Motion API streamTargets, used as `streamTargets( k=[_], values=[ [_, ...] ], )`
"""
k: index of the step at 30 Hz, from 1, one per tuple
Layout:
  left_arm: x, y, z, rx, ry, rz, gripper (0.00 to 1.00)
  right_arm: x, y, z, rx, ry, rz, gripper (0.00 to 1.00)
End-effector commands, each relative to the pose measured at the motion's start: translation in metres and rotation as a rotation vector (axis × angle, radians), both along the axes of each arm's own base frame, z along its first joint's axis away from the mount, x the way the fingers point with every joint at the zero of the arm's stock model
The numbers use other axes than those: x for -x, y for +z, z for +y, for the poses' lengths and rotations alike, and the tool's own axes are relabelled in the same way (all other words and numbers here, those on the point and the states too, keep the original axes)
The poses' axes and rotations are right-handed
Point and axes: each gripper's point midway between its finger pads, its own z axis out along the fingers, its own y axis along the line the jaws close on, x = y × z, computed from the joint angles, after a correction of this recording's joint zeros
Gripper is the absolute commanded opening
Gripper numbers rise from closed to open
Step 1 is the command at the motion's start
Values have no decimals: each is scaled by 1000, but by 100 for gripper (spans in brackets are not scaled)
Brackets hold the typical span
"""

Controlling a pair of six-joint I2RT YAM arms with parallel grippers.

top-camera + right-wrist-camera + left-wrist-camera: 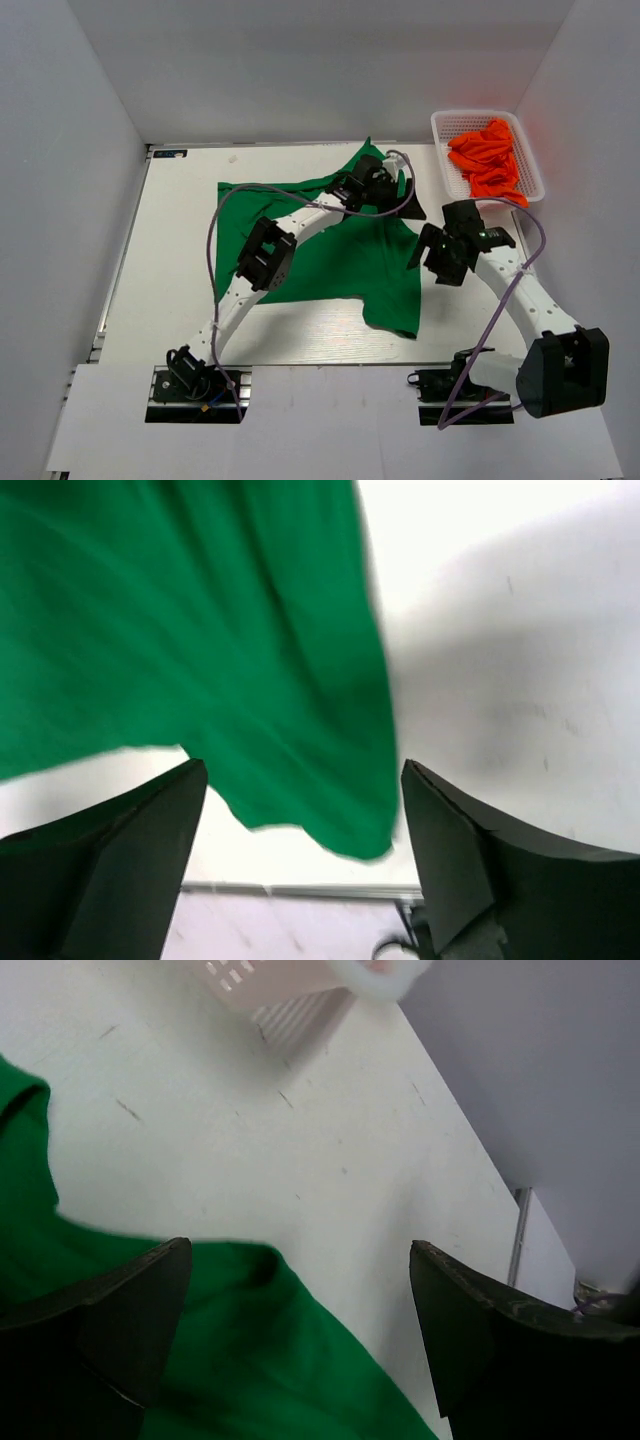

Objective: Fold and stack the t-shirts
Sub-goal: Flatten out the tshirt

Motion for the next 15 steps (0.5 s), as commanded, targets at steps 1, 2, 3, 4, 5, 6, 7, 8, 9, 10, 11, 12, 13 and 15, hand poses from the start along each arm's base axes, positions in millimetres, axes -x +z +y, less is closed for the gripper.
streamTargets(
  k=[1, 2, 3, 4, 5, 6, 7, 8, 9, 10, 11, 12, 13, 15],
  values=[
    [-2, 156, 38, 86, 85, -186, 100, -35, 6, 4, 19, 41, -88, 86],
    [-6, 154, 53, 49, 130, -167, 100, -44, 10, 5, 20, 49, -117, 87],
    [-10, 154, 68, 16, 179, -168, 100, -57, 5, 8, 18, 47, -119, 89],
    [-23, 127, 95, -83, 279, -160, 100, -68, 6, 10, 16, 45, -145, 90],
    [-19, 140, 116, -120, 329, -171, 100, -76, 9, 18, -17, 66, -172, 90],
    [-22, 133, 132, -180, 399, -178, 100, -88, 2, 21, -15, 67, -165, 90],
    [-21, 102, 159, -258, 444, -128, 100, -93, 1, 24, -24, 76, -172, 90],
    [-19, 96, 174, -288, 469, -114, 100, -103, -2, 27, -29, 77, -185, 90],
    [-14, 101, 189, -296, 502, -99, 100, -111, 0, 29, -34, 81, -200, 90],
    [-9, 72, 210, -350, 528, -44, 100, -122, -4, 35, -48, 112, -224, 90],
    [-4, 64, 220, -364, 542, -14, 100, -125, -12, 39, -53, 112, -201, 90],
    [2, 41, 233, -398, 569, 16, 100, -130, -12, 41, -58, 130, -210, 90],
    [2, 34, 245, -405, 596, 49, 100, -138, -21, 43, -59, 136, -206, 90],
    [4, 14, 264, -430, 635, 91, 100, -148, -30, 46, -62, 145, -213, 90]
  ],
)
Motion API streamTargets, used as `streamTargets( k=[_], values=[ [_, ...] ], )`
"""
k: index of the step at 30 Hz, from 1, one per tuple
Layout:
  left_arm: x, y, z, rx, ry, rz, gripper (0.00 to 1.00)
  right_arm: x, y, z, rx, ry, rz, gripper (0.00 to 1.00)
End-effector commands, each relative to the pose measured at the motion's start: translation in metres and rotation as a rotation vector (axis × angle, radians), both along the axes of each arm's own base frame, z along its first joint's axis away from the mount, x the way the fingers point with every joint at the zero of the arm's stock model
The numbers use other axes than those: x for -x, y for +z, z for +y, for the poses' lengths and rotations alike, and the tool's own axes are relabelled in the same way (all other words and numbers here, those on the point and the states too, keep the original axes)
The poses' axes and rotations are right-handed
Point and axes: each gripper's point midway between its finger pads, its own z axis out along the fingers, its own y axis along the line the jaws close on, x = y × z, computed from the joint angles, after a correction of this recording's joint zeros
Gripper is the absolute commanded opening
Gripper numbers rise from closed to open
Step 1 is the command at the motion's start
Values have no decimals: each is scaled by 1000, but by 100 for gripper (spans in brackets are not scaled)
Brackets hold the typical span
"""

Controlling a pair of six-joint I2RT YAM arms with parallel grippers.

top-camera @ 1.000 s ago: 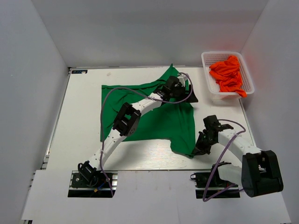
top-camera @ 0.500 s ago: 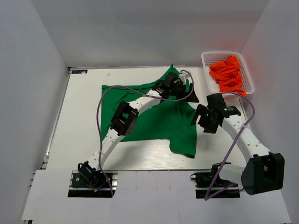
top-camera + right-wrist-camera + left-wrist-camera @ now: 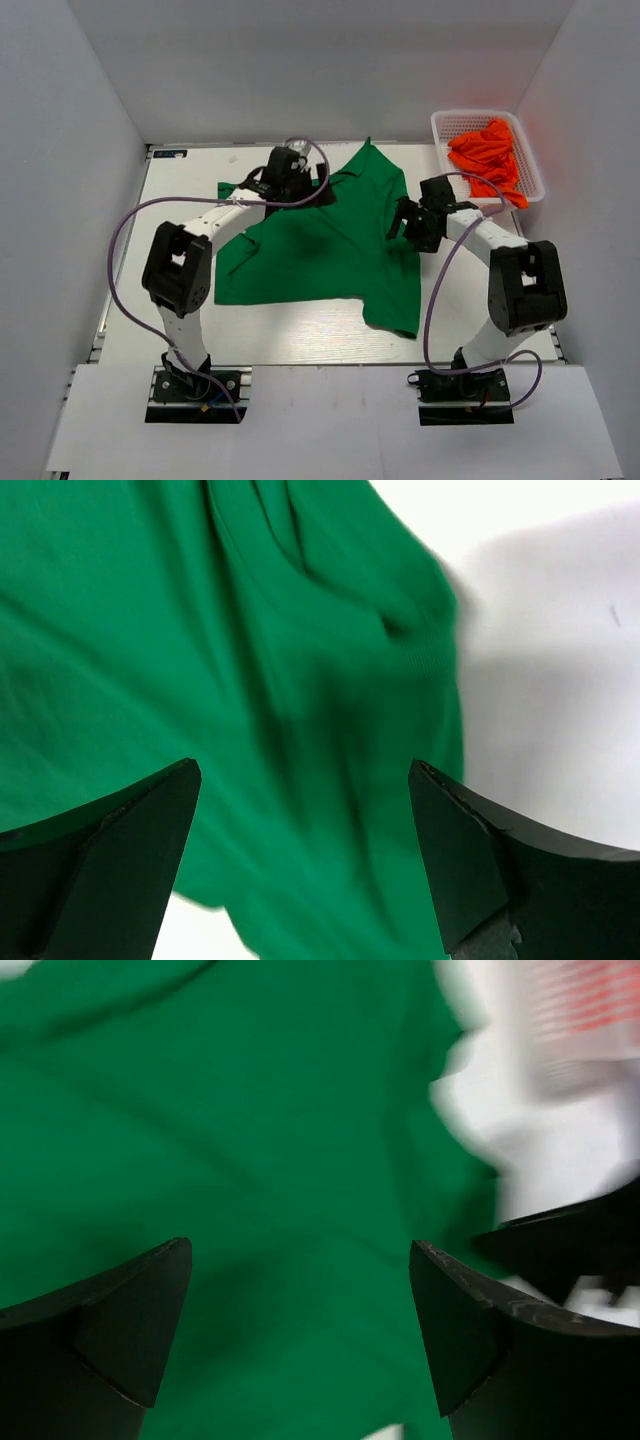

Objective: Fold and stack the t-shirts
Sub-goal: Flatten out the tshirt

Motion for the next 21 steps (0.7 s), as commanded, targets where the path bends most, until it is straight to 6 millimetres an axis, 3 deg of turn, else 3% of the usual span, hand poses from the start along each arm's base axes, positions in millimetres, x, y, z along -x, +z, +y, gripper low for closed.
streamTargets(
  k=[1, 7, 10, 12, 13, 14, 17, 20, 21],
  values=[
    [18, -74, 30, -109, 85, 165, 100, -38, 10, 14, -38, 49, -120, 90],
    [17, -119, 40, -84, 95, 290, 100, -47, -20, 0, 17, -35, -65, 90],
    [17, -132, 43, -87, 104, 331, 100, -39, -37, -29, 112, -127, 16, 90],
    [22, -141, 48, -95, 107, 363, 100, -22, -50, -56, 183, -203, 81, 90],
    [24, -144, 50, -100, 107, 371, 100, -13, -53, -60, 193, -222, 111, 90],
    [24, -140, 49, -95, 107, 363, 100, 6, -64, -65, 200, -242, 155, 90],
    [28, -136, 52, -98, 98, 348, 100, 33, -68, -66, 143, -276, 184, 90],
    [31, -128, 51, -95, 67, 329, 100, 36, -64, -63, 103, -252, 150, 90],
    [33, -128, 50, -94, 50, 326, 100, 27, -53, -61, 87, -240, 103, 90]
  ],
)
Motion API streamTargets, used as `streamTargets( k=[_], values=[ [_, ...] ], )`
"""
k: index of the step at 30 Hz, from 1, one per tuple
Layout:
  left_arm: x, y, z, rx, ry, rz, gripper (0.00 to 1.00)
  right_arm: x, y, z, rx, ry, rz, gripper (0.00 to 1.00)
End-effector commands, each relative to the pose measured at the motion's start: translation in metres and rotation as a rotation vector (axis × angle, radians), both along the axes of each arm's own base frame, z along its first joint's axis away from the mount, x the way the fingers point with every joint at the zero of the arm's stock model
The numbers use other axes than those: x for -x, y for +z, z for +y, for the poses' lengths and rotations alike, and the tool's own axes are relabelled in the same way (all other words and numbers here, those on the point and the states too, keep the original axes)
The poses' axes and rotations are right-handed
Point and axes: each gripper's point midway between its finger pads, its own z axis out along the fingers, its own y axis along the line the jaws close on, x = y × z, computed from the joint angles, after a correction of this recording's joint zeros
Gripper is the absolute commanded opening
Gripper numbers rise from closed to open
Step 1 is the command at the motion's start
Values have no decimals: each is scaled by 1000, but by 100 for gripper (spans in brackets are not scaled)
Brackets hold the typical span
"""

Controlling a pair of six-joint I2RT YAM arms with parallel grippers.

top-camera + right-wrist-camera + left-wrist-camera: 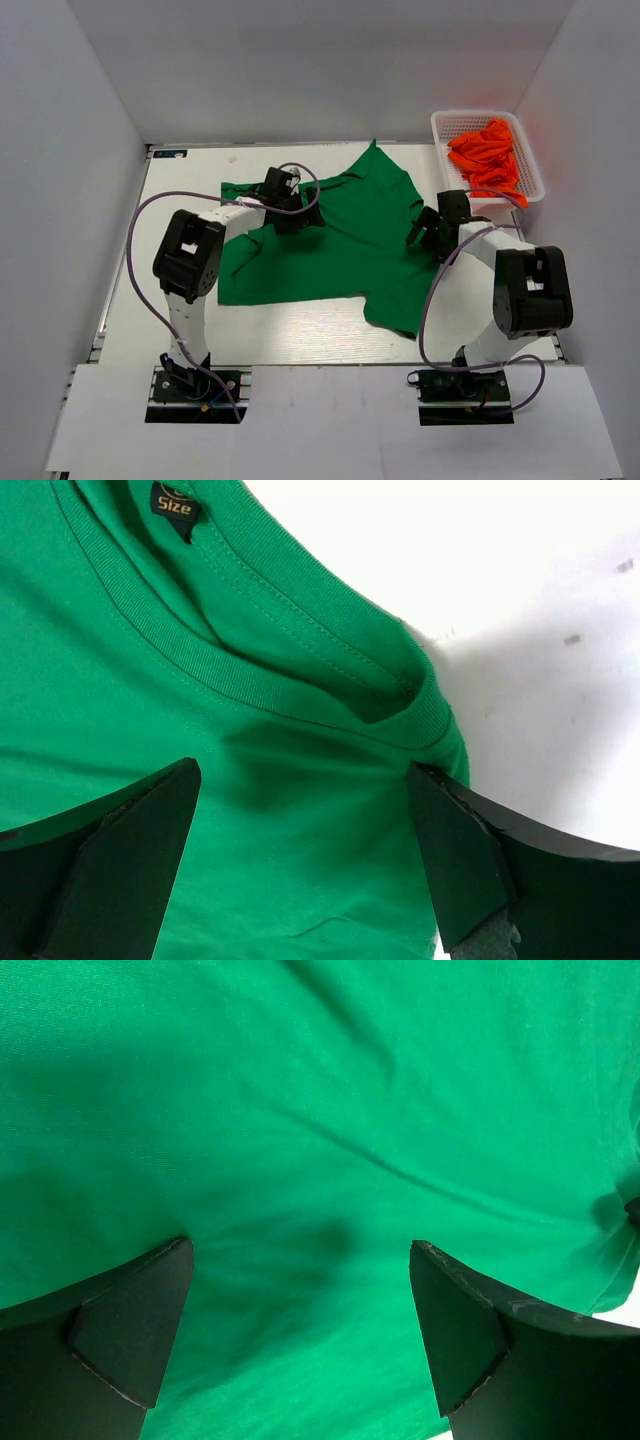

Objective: Fold and stack the t-shirts
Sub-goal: Flatten out the tshirt

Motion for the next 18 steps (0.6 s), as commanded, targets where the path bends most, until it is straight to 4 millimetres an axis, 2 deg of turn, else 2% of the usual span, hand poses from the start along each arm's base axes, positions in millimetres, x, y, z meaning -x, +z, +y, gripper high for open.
streamTargets(
  k=[1, 2, 3, 4, 5, 7, 8, 9, 11, 12, 13, 14, 15, 16, 17, 18],
  values=[
    [17, 8, 1, 13, -55, 18, 100, 30, -13, -4, 11, 12, 88, 90],
    [13, 15, -3, 23, -71, -3, 100, 25, -7, -2, 9, 32, 64, 90],
    [8, 22, -5, 29, -71, -18, 100, 8, 9, -1, 20, 73, 6, 90],
    [6, 25, -6, 26, -80, -29, 100, 1, 22, 2, 18, 92, -31, 90],
    [-2, 41, -9, 36, -88, -71, 100, -6, 33, 6, 18, 126, -69, 90],
    [-6, 50, -13, 50, -95, -83, 100, -29, 69, 16, -13, 174, -182, 90],
    [-10, 66, -15, 60, -96, -109, 100, -36, 84, 22, -21, 195, -227, 90],
    [-10, 74, -11, 45, -82, -111, 100, -39, 91, 25, -27, 209, -252, 90],
    [-21, 89, 2, -20, -14, -147, 100, -47, 118, 40, -51, 273, -340, 90],
    [-22, 98, 11, -51, 18, -162, 100, -48, 124, 47, -54, 296, -359, 90],
    [-19, 92, 30, -138, 77, -143, 100, -49, 129, 51, -34, 337, -385, 90],
    [-19, 95, 40, -181, 109, -144, 100, -49, 130, 54, -26, 356, -388, 90],
    [-19, 94, 55, -225, 148, -138, 100, -46, 127, 65, -6, 400, -390, 90],
    [-13, 91, 78, -303, 201, -117, 100, -46, 122, 67, 17, 427, -382, 90],
    [-9, 89, 91, -336, 237, -106, 100, -45, 111, 67, 36, 433, -355, 90],
    [-9, 88, 109, -351, 296, -89, 100, -41, 107, 77, 43, 461, -343, 90]
  ],
)
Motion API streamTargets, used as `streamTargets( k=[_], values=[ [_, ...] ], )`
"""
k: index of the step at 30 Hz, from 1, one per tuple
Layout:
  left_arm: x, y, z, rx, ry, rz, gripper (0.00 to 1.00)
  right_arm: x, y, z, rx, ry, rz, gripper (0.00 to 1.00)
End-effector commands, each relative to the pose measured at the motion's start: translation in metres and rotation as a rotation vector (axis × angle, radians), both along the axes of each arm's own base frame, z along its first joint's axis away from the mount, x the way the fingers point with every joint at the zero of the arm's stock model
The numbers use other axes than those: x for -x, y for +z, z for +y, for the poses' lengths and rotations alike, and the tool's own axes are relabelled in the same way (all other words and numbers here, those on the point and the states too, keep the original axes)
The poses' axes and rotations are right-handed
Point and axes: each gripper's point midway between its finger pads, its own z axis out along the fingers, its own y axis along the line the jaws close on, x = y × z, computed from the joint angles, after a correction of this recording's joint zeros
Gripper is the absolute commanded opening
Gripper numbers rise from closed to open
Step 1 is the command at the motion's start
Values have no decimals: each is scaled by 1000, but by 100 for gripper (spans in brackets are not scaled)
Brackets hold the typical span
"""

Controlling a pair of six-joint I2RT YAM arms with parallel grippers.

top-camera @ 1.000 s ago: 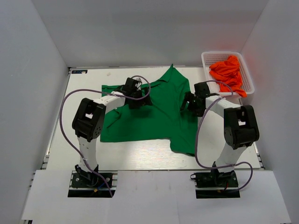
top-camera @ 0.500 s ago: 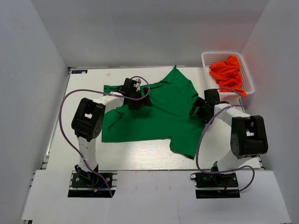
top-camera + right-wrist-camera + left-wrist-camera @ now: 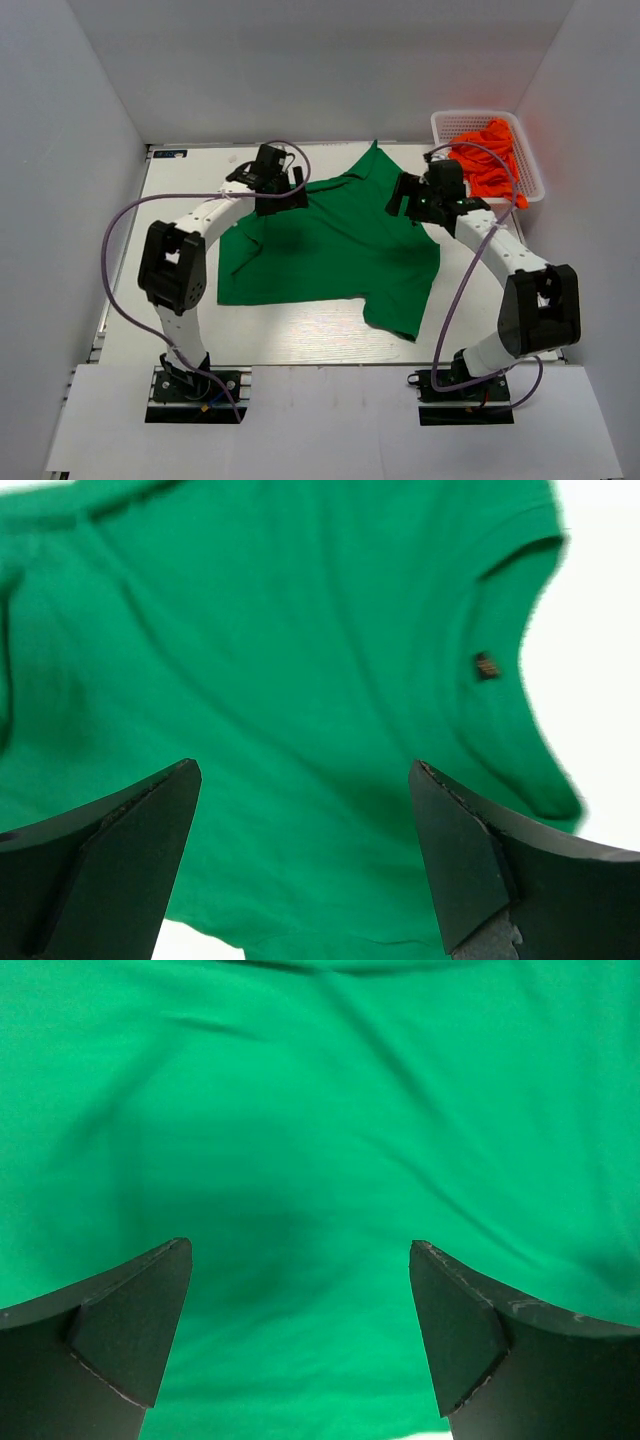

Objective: Fold and stack the t-shirts
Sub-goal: Flatten out the tshirt

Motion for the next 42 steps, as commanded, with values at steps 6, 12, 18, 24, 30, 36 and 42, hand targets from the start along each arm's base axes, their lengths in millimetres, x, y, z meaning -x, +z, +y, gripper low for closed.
streamTargets(
  k=[6, 12, 18, 24, 30, 36, 42],
  values=[
    [2, 8, 141, -108, 358, -14, 100, 2, -52, 25, 108, 91, 103, 90],
    [-58, 11, 178, -77, 405, -104, 90, -10, -74, 18, 156, 41, 157, 90],
    [-109, -17, 184, 13, 357, -98, 66, -19, -86, 13, 182, 3, 200, 90],
    [-124, -38, 191, 1, 322, -86, 62, -24, -99, 12, 203, -14, 245, 90],
    [-133, -56, 192, -13, 308, -88, 57, -26, -104, 13, 200, -11, 264, 90],
    [-142, -50, 185, 24, 292, -113, 47, -26, -111, 11, 209, -19, 286, 90],
    [-153, -55, 184, 24, 280, -112, 16, -26, -115, 11, 215, -23, 301, 90]
  ],
)
